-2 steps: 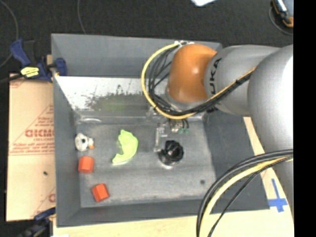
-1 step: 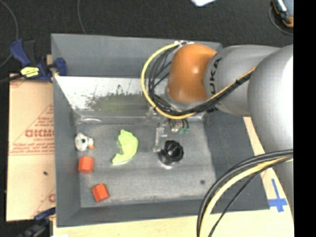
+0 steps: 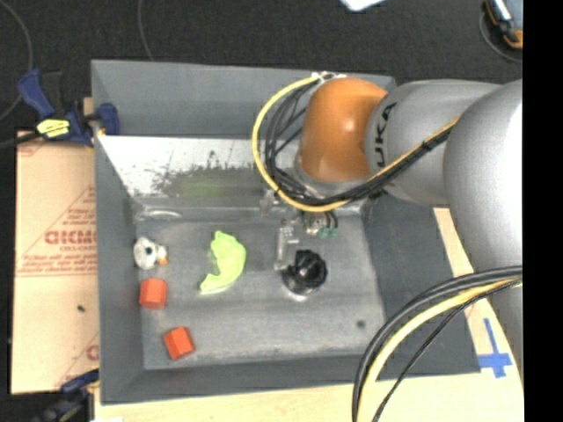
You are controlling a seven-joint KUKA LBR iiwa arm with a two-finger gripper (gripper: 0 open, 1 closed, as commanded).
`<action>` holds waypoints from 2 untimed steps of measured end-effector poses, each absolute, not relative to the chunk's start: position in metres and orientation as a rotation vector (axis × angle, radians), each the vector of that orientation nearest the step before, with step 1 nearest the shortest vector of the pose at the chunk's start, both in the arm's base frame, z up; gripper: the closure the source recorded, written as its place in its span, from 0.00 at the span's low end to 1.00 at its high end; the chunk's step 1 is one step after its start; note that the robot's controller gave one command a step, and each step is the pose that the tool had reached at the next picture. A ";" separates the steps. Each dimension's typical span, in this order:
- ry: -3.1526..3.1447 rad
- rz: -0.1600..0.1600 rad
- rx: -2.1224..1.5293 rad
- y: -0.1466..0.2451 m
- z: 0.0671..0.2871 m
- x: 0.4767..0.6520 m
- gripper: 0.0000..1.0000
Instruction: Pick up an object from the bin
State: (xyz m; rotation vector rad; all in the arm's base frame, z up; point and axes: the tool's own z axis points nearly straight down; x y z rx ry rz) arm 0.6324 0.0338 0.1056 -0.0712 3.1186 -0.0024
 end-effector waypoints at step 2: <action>3.106 -0.003 -0.164 -0.011 0.114 0.646 0.00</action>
Offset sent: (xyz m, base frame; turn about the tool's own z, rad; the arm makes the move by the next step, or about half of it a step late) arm 0.0138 -0.0475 0.0045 -0.0577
